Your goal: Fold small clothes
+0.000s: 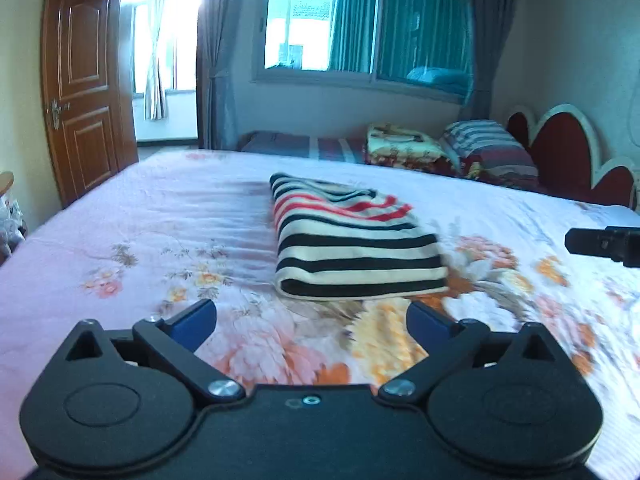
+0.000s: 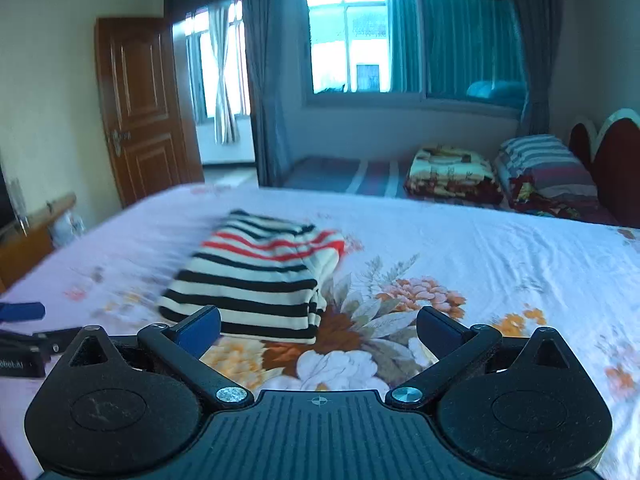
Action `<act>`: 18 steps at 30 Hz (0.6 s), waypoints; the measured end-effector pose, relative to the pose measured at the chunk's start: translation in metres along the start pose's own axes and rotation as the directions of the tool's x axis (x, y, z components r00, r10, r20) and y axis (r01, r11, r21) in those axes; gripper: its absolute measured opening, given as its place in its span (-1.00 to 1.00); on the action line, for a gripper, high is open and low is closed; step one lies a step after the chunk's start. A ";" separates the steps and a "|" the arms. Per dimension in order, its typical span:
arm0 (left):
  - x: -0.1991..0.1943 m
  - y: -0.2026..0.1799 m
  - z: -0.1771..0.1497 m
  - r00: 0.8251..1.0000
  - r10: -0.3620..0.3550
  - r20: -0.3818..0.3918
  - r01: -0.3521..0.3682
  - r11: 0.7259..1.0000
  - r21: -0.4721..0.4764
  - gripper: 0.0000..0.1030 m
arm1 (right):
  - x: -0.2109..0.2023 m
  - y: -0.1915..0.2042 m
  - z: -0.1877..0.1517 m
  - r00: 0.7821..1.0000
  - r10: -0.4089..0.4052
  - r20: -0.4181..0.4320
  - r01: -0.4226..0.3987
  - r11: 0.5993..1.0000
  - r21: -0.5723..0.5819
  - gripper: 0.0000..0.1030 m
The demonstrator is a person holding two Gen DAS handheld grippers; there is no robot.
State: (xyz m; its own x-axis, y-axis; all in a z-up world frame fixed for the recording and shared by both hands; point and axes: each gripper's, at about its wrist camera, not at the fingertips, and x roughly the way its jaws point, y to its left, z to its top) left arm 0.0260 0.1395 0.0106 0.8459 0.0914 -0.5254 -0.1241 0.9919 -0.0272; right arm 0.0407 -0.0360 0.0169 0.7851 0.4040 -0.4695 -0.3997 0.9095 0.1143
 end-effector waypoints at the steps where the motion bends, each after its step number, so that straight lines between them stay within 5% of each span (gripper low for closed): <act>1: -0.015 -0.003 0.000 1.000 0.001 0.025 -0.002 1.000 0.004 0.96 | -0.015 0.003 -0.001 1.000 -0.006 0.006 0.006 1.000 0.005 1.00; 10: -0.102 -0.030 -0.001 0.992 -0.008 0.128 0.001 0.998 0.057 0.97 | -0.116 0.026 -0.022 0.998 -0.032 0.055 0.031 0.999 0.027 1.00; 18: -0.132 -0.040 -0.015 0.989 -0.021 0.149 0.014 0.999 0.043 0.97 | -0.153 0.041 -0.038 0.998 -0.028 0.051 0.028 1.000 0.005 1.00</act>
State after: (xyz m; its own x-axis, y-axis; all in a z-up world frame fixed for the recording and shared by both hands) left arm -0.0888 0.0864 0.0687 0.9163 0.0829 -0.3918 -0.0892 0.9960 0.0021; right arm -0.1140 -0.0642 0.0599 0.8191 0.3831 -0.4269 -0.3754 0.9208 0.1059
